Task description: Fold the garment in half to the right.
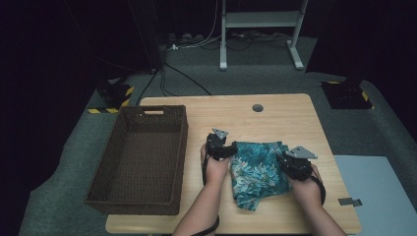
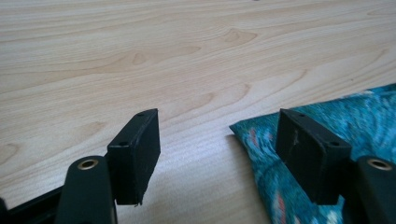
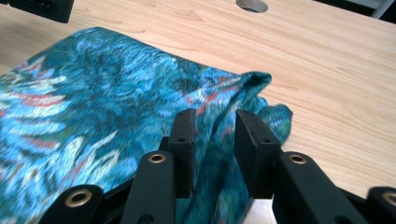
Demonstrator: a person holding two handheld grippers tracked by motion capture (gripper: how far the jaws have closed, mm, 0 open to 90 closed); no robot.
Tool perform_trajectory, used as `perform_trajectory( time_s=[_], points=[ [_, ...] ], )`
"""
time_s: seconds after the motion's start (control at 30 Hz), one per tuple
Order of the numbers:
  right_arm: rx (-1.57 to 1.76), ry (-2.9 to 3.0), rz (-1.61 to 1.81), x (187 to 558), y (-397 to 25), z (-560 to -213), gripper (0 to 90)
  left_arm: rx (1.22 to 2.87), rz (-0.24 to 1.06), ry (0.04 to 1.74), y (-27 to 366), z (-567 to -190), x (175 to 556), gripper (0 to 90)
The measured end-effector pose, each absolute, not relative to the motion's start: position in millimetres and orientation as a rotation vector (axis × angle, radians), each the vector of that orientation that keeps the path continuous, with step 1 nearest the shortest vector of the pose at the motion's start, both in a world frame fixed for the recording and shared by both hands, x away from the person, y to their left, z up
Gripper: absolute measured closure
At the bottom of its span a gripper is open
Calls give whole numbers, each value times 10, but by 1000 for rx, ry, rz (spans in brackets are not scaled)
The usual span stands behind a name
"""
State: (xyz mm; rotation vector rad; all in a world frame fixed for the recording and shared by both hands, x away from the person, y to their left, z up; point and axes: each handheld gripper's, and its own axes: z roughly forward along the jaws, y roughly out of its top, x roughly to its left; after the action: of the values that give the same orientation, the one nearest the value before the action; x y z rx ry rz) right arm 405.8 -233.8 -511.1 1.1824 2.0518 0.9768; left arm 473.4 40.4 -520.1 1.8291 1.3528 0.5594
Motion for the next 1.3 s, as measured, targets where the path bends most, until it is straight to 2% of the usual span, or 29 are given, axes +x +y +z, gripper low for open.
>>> perform_trajectory(
  time_s=[0.4, 0.83, 1.3],
  points=[
    [1217, 2067, 943, 4240, -2258, -5190, 712, 1873, 561, 1388, 312, -5331, 4907, 315],
    [1221, 2080, 904, 4209, -2263, -5310, 890, 1911, 606, 1361, 277, -5396, 4921, 360],
    [1195, 2050, 897, 4127, -2350, -5221, 897, 1927, 644, 1337, 247, -5395, 4904, 380]
  ],
)
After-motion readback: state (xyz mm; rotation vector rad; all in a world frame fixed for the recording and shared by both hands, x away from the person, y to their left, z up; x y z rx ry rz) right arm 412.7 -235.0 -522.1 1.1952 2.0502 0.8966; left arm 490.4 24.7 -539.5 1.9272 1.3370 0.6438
